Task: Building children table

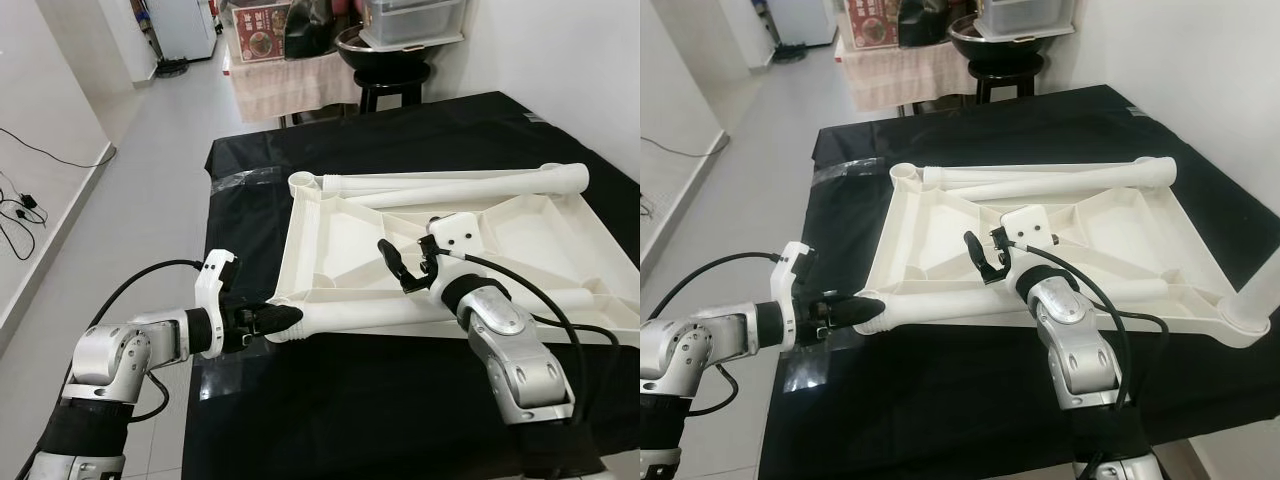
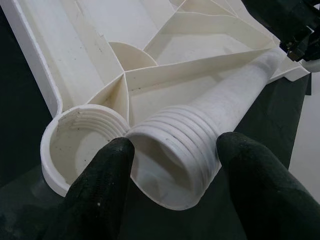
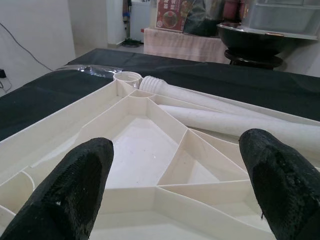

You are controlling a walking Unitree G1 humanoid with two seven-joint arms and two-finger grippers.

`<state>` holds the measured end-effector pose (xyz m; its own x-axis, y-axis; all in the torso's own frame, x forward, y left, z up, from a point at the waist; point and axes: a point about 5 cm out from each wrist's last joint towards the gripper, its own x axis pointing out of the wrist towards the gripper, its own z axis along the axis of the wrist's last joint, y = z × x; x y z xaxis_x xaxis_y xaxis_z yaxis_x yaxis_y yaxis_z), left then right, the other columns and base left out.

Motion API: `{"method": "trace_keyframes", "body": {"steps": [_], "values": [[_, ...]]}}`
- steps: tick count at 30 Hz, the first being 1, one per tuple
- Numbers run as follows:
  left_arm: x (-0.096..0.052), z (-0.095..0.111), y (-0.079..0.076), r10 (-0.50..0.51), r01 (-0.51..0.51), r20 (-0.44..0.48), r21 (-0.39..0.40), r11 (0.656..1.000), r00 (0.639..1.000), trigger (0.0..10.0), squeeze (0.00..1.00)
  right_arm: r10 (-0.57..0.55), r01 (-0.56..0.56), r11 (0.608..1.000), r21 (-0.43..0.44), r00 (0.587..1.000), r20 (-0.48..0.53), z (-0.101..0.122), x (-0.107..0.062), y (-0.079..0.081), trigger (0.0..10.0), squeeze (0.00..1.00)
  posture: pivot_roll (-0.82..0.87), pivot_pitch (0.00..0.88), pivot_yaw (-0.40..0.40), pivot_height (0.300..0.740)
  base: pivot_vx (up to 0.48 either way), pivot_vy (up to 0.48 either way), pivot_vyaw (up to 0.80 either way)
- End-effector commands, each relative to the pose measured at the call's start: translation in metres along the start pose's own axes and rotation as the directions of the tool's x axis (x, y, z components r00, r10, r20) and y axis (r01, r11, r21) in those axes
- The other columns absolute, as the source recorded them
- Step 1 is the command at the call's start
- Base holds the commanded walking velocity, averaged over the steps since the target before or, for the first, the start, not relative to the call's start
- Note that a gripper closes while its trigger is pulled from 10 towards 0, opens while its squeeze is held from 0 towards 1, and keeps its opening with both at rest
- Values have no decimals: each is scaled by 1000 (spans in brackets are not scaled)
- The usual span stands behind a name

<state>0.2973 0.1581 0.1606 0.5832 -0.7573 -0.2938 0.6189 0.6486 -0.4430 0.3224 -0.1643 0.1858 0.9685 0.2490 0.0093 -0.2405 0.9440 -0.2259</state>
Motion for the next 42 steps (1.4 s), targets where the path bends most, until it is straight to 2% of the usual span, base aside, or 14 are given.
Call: {"method": "trace_keyframes", "body": {"steps": [1,7,11,16,22,29,32,33,37,42], "values": [[-5,-3,3,31,-31,-23,12,999,999,10000,0,9,-9,1000,16,1000,-8,-3,-2,4,10000,0,-75,80,78,740,0,0,0],[-6,-1,7,74,-74,-16,29,997,997,10000,0,16,-16,1000,19,1000,-10,-4,-2,6,10000,0,-74,79,79,740,0,0,0],[-3,0,-1,22,-22,-8,-12,1000,1000,10000,0,19,-19,1000,21,1000,-8,-3,-2,6,10000,0,-76,81,82,740,0,0,0],[-2,-3,-6,-15,15,-13,-25,1000,1000,10000,0,15,-15,1000,22,1000,-8,-2,-2,5,10000,0,-75,83,83,740,0,0,0],[-2,1,2,37,-37,20,8,999,999,10000,0,15,-15,1000,24,1000,-7,-2,-2,6,10000,0,-76,86,84,740,0,0,0],[-11,14,6,93,-96,47,68,993,995,10000,0,18,-18,1000,26,1000,-11,-3,-2,6,10000,0,-77,91,82,740,0,0,0],[-19,22,7,149,-151,24,155,976,988,10000,0,18,-18,999,26,1000,-12,-3,-2,6,10000,0,-74,93,81,740,0,0,0],[-19,22,7,149,-151,24,155,976,988,10000,0,18,-18,999,26,1000,-12,-3,-2,6,10000,0,-74,93,81,740,0,0,0],[-22,34,11,199,-209,70,223,952,978,10000,0,22,-22,999,27,1000,-11,-3,-2,7,10000,0,-72,94,77,740,0,0,0],[-21,37,14,205,-218,79,237,947,976,10000,0,22,-22,999,27,1000,-10,-2,-2,7,10000,0,-77,95,79,740,0,0,0]]}}
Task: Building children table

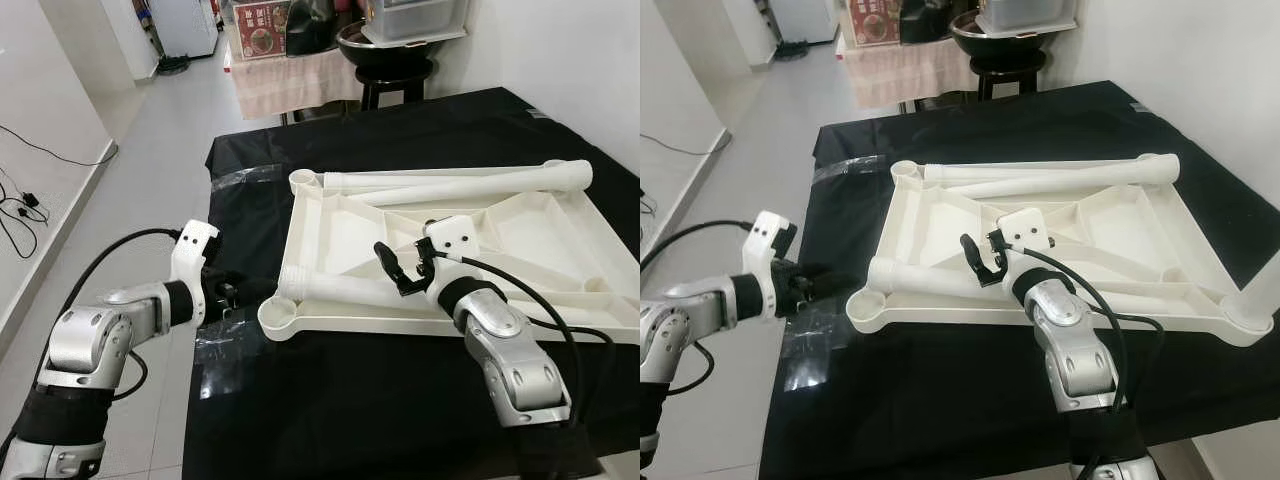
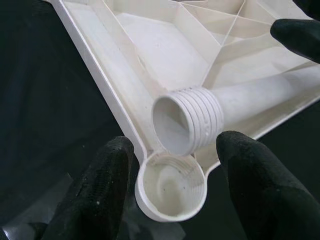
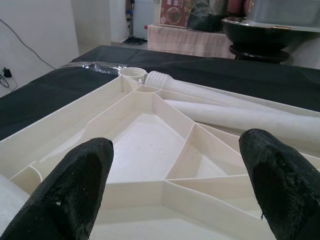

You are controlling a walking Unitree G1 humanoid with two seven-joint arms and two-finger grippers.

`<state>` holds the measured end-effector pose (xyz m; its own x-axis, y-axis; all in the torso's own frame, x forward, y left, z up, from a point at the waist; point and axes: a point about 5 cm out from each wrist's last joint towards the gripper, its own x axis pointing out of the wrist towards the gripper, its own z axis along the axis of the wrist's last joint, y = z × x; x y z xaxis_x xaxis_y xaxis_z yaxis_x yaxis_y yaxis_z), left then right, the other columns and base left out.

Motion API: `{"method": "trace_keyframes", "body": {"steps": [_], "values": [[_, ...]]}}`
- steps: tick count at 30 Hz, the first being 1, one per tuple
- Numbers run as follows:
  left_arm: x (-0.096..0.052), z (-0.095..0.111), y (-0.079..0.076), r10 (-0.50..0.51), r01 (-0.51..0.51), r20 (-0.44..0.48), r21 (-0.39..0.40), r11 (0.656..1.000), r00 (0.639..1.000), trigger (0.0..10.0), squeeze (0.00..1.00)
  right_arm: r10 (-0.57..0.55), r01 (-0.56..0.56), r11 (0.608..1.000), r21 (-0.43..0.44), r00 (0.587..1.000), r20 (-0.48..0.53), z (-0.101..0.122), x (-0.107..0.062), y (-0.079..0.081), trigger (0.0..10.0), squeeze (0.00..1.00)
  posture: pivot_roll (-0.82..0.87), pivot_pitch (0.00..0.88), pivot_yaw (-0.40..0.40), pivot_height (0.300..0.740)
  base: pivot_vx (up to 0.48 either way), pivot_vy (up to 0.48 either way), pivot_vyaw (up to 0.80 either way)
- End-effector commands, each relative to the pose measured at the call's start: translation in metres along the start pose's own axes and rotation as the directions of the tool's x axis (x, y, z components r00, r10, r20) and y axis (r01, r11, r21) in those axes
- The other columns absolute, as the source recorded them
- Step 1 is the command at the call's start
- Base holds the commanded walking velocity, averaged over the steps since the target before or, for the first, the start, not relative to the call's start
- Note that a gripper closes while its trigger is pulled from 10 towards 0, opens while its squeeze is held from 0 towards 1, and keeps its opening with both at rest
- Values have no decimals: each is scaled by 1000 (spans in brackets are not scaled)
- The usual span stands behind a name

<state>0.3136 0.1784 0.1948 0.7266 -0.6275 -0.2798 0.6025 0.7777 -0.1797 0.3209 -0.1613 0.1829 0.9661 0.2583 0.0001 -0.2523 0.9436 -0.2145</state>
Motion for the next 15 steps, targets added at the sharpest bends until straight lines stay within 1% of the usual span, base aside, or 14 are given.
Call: {"method": "trace_keyframes", "body": {"steps": [1,4,5,8,9,10,15], "values": [[-1,-3,6,22,-22,-24,9,1000,999,10000,0,9,-9,1000,16,1000,-2,0,-1,3,10000,0,-78,96,79,740,0,0,0],[6,-4,5,-16,16,-14,-17,1000,1000,10000,0,6,-6,1000,15,1000,-2,1,-2,2,10000,0,-80,98,77,740,0,0,0],[6,-4,5,-16,16,-14,-17,1000,1000,10000,0,6,-6,1000,15,1000,-2,1,-2,2,10000,0,-80,98,77,740,0,0,0],[17,-10,5,-100,98,-11,-101,990,995,10000,0,6,-6,1000,13,1000,0,2,-2,2,10000,0,-89,102,73,740,0,0,0],[17,-10,5,-100,98,-11,-101,990,995,10000,0,6,-6,1000,13,1000,0,2,-2,2,10000,0,-89,102,73,740,0,0,0],[21,-13,7,-122,119,-15,-130,984,992,10000,0,7,-7,1000,12,1000,1,3,-3,1,10000,0,-94,105,71,740,0,0,0],[25,-13,9,-142,139,-15,-135,981,990,10000,0,6,-6,1000,11,1000,2,3,-3,0,10000,0,-97,107,71,740,0,0,0]]}}
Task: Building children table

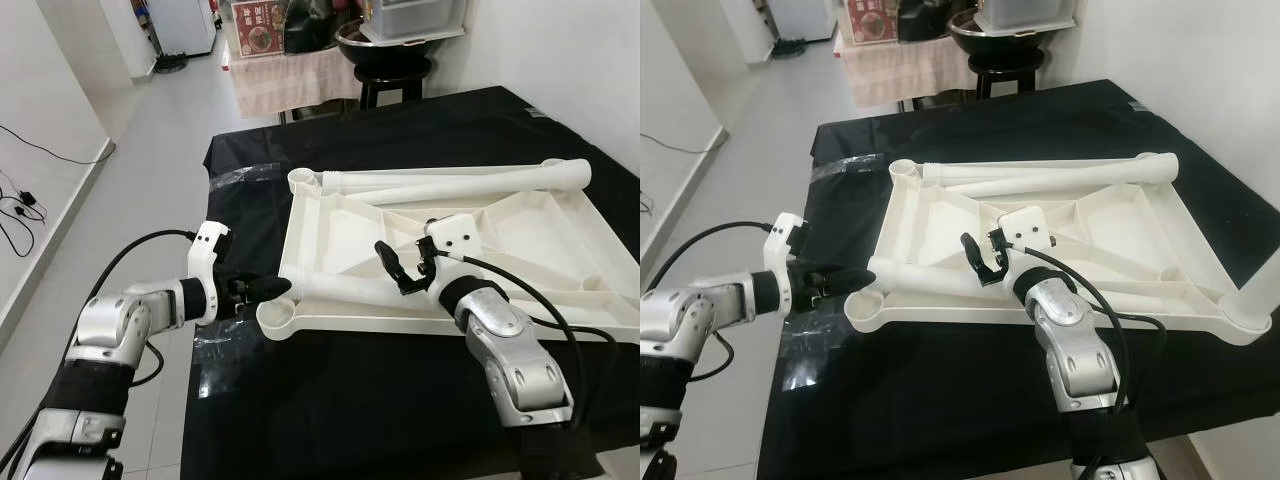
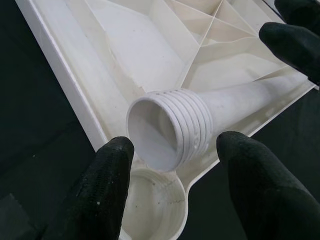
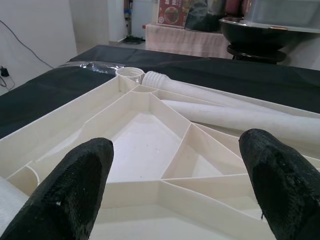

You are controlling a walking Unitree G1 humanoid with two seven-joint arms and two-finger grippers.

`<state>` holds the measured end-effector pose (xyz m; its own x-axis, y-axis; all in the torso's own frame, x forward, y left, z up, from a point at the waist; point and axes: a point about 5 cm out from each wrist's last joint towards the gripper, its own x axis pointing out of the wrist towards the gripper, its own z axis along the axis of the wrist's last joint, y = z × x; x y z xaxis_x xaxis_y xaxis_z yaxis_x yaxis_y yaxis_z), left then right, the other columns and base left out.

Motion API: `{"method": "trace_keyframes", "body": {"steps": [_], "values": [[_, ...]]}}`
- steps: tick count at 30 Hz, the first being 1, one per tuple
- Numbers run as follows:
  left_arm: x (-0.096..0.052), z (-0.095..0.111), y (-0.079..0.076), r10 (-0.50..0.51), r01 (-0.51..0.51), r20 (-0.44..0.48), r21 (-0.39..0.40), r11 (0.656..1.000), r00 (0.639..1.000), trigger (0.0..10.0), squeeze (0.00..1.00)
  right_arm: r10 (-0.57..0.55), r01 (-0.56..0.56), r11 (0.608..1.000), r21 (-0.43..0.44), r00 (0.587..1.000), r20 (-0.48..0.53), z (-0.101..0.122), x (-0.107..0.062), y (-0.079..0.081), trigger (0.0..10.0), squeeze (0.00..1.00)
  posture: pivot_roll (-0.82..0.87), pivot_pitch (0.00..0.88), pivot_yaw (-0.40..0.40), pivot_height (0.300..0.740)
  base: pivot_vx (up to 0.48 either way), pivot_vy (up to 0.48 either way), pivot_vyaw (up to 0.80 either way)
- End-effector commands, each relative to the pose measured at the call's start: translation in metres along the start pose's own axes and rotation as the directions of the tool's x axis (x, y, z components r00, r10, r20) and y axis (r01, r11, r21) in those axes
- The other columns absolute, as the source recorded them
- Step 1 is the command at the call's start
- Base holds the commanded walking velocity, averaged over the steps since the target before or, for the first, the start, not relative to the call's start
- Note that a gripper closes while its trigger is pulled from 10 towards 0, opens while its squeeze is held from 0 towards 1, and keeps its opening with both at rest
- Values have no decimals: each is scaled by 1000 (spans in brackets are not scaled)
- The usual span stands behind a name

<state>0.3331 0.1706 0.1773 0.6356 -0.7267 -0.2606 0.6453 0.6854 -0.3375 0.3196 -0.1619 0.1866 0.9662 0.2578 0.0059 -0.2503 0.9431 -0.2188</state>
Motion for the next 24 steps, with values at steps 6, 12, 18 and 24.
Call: {"method": "trace_keyframes", "body": {"steps": [6,12,18,24], "values": [[5,10,2,-74,74,23,6,997,997,10000,0,7,-7,1000,13,1000,-4,1,-2,0,10000,0,-109,114,69,740,0,0,0],[9,12,-1,-193,194,31,-21,981,981,10000,0,14,-14,1000,14,1000,-1,3,-3,2,10000,0,-116,117,69,740,0,0,0],[14,7,0,-243,244,26,-68,967,970,10000,0,16,-16,1000,16,1000,3,5,-3,3,10000,0,-121,118,72,740,0,0,0],[20,6,2,-255,256,23,-70,964,967,10000,0,13,-13,1000,18,1000,7,6,-3,2,10000,0,-127,117,76,740,0,0,0]]}}
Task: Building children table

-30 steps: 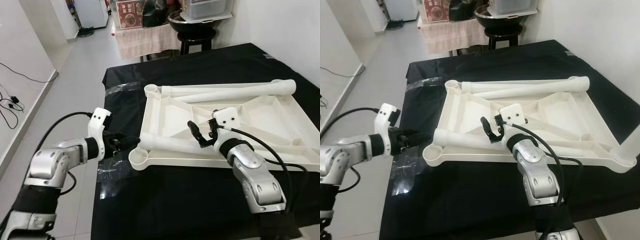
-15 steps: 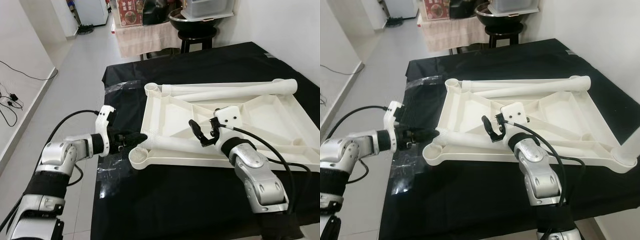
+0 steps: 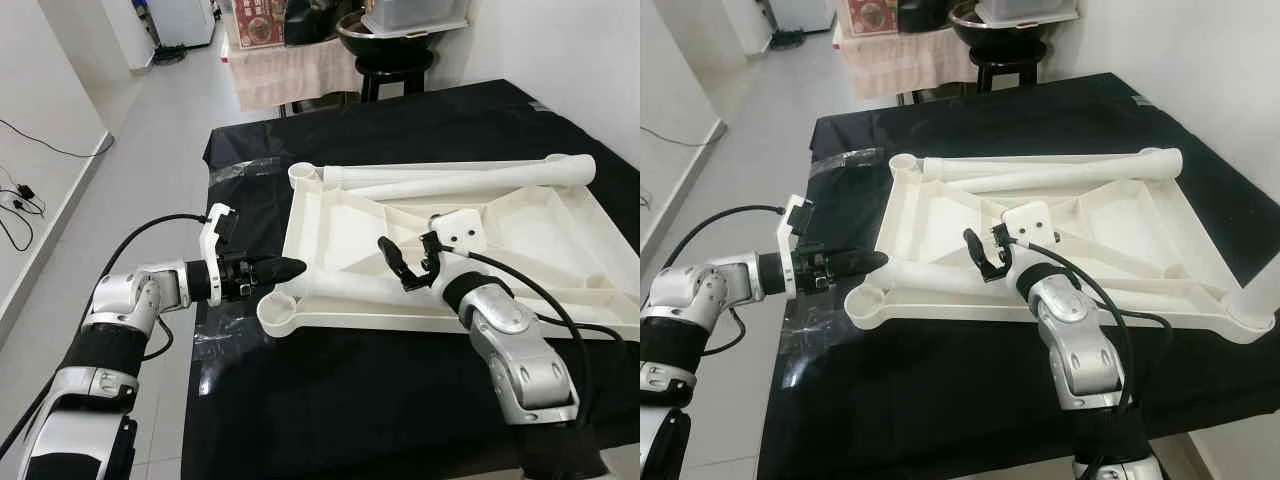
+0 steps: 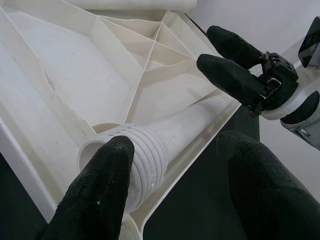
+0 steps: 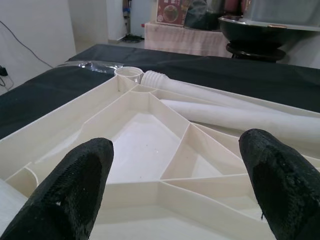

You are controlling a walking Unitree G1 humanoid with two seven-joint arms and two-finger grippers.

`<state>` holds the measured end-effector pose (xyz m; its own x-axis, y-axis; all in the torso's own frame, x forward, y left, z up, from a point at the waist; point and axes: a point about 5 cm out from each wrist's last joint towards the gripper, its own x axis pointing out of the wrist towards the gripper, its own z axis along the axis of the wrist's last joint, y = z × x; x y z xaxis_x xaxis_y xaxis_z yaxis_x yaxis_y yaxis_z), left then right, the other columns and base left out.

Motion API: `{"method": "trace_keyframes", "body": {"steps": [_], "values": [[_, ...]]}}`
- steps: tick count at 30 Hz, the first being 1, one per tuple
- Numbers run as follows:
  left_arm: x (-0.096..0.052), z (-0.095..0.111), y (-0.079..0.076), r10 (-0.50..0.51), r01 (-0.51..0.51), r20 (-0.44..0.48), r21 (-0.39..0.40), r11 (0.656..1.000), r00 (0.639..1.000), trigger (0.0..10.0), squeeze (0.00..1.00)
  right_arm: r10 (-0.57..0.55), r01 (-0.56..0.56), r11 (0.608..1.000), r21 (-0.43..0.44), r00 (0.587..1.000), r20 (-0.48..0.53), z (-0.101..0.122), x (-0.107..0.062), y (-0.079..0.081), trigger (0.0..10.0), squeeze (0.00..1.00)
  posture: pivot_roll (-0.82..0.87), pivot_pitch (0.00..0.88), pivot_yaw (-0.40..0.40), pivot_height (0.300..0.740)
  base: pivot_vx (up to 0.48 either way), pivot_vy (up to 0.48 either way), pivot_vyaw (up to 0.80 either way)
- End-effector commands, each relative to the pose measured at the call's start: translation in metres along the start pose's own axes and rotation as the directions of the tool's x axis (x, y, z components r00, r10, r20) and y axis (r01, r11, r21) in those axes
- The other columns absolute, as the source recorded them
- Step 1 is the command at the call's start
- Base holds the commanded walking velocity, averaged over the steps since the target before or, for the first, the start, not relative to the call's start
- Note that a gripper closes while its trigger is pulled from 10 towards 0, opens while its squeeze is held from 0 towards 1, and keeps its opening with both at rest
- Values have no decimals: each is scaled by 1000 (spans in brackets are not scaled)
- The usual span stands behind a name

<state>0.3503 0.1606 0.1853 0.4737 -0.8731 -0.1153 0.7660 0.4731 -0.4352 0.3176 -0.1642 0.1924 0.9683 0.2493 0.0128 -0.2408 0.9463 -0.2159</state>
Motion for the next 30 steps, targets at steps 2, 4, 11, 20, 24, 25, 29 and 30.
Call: {"method": "trace_keyframes", "body": {"steps": [2,4,11,20,24,25,29,30], "values": [[6,-9,3,-6,5,-22,-38,999,1000,10000,0,21,-21,1000,16,1000,4,2,-1,5,10000,0,-129,116,78,740,0,0,0],[10,-11,3,-12,11,-24,-49,999,1000,10000,0,19,-19,1000,17,1000,5,2,-1,5,10000,0,-130,116,79,740,0,0,0],[23,-22,1,-57,53,-49,-89,995,997,10000,0,18,-18,1000,18,1000,4,2,-2,6,10000,0,-133,115,82,740,0,0,0],[36,-30,-2,-114,103,-92,-120,988,989,10000,0,20,-20,1000,22,1000,6,3,-2,7,10000,0,-135,122,90,740,0,0,0],[44,-32,-3,-113,100,-105,-123,987,988,10000,0,16,-16,1000,26,1000,4,2,-3,7,10000,0,-137,128,94,740,0,0,0],[44,-32,-3,-113,100,-105,-123,987,988,10000,0,16,-16,1000,26,1000,4,2,-3,7,10000,0,-137,128,94,740,0,0,0],[47,-33,-3,-117,105,-92,-129,986,989,0,0,12,-12,1000,27,1000,5,3,-3,7,10000,0,-137,135,97,740,0,0,0],[48,-33,-3,-116,104,-87,-133,986,989,0,0,12,-12,1000,28,1000,6,3,-3,7,10000,0,-137,135,97,740,0,0,0]]}}
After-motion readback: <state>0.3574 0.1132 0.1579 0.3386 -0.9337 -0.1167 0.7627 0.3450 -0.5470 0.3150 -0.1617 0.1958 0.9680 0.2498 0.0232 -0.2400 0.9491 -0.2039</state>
